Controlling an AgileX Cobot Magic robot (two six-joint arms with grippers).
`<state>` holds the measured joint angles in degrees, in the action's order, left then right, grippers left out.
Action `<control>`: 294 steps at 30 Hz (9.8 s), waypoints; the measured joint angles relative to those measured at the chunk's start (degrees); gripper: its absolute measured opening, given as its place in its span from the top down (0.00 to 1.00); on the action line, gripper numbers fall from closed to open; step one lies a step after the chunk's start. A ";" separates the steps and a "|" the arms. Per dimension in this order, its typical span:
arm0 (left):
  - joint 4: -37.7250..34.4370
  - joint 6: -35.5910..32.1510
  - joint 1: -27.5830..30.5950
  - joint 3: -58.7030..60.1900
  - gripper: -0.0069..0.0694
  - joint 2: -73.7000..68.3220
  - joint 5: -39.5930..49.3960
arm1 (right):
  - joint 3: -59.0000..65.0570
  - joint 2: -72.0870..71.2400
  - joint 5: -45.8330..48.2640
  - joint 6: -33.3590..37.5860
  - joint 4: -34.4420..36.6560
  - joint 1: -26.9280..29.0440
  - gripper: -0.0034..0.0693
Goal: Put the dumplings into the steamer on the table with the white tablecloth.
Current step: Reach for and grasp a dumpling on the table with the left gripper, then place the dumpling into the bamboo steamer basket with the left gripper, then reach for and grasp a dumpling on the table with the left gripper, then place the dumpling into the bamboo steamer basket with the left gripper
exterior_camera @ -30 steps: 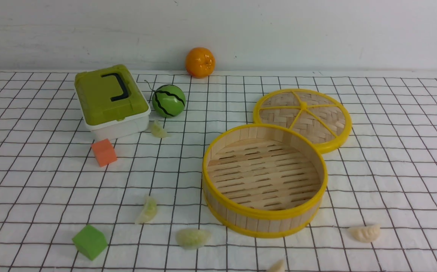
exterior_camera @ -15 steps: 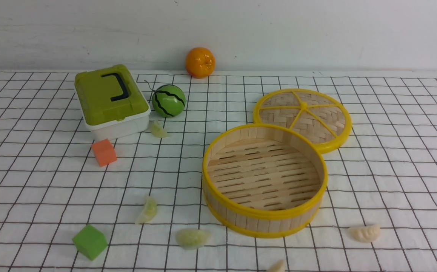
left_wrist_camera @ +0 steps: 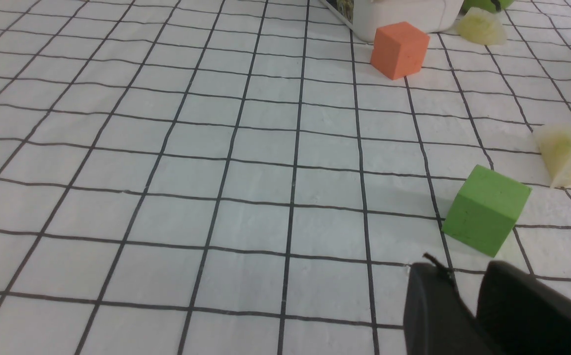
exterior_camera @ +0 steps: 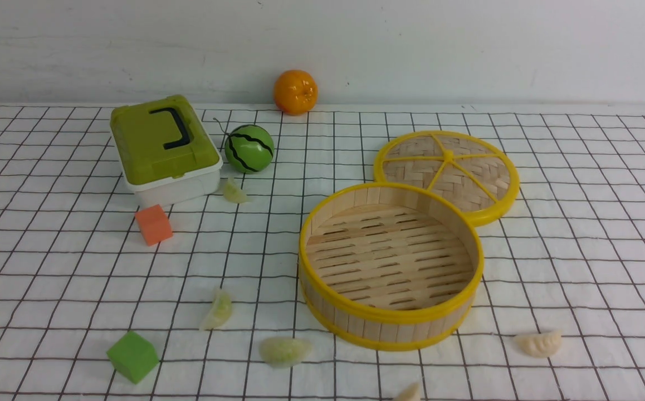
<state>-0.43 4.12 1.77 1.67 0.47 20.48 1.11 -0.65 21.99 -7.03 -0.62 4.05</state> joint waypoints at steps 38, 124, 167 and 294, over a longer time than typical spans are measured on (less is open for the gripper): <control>-1.48 0.00 0.00 0.00 0.72 0.00 -3.46 | 0.00 0.00 0.00 0.00 0.18 0.00 0.62; 3.51 32.22 -21.29 -114.48 0.25 -123.36 33.72 | -50.12 58.35 26.93 43.46 36.84 -24.62 0.95; 27.43 56.47 -21.24 -115.02 0.67 -137.38 18.14 | -50.12 58.35 27.15 43.46 34.77 -24.62 0.90; 3.45 18.27 -42.28 -103.24 0.69 -108.02 31.79 | -48.61 38.19 35.89 28.51 23.30 -24.62 0.80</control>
<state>3.03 22.39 -40.51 -101.57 -107.55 52.27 -47.50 37.54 57.88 21.48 22.68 -20.57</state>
